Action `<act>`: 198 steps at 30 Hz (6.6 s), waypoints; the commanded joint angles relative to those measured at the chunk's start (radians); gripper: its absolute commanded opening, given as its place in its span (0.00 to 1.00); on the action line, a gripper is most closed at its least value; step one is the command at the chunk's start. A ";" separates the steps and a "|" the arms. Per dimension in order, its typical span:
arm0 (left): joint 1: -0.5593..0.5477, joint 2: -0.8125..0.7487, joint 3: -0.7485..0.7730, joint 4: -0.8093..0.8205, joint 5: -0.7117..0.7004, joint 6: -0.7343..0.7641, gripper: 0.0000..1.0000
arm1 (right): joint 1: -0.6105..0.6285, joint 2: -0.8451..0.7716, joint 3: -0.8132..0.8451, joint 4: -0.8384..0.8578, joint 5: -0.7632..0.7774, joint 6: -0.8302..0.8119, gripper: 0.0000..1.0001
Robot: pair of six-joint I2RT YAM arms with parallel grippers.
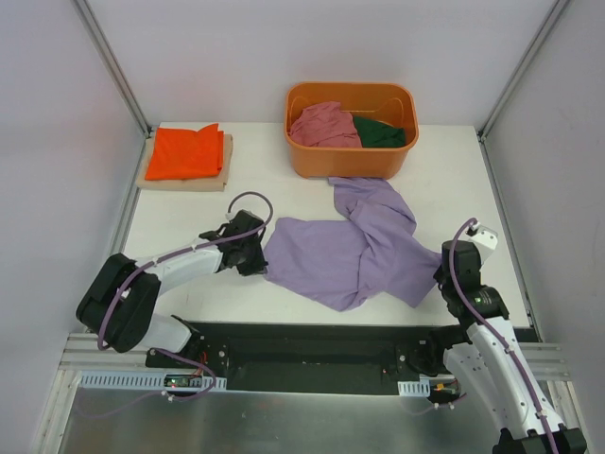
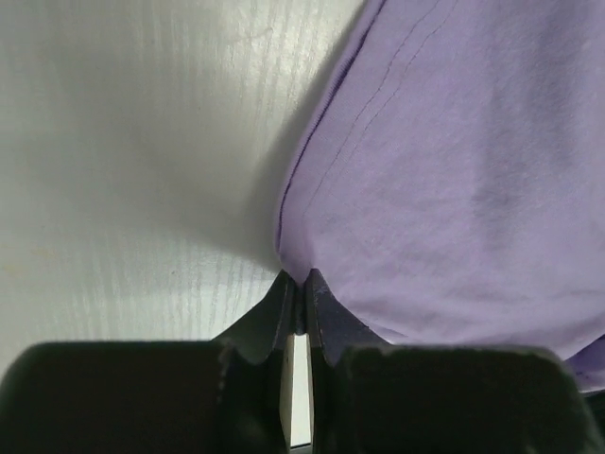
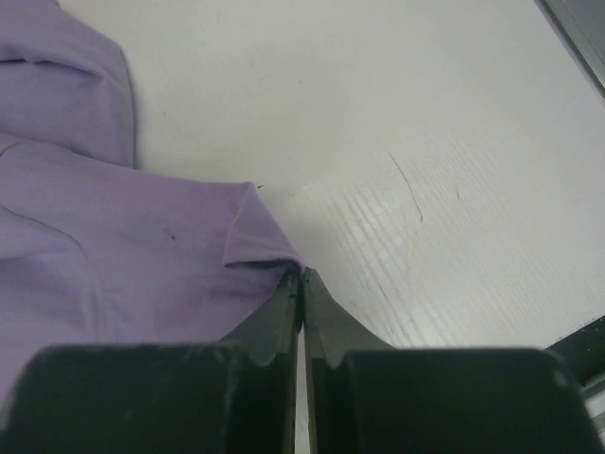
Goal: Fold and stack the t-shirts
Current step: Flatten out the tshirt, then fold the flattened tshirt in 1/3 of the way
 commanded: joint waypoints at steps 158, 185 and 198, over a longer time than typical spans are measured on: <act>0.468 0.431 0.774 -0.071 0.234 0.387 0.99 | 0.354 0.486 0.280 0.079 -0.208 0.100 0.96; 0.478 0.637 0.851 -0.080 0.158 0.393 0.99 | -0.166 0.770 0.301 0.133 -0.325 0.062 0.96; 0.445 0.436 0.768 -0.088 0.134 0.384 0.99 | -0.022 0.411 0.213 -0.019 -0.578 0.094 0.96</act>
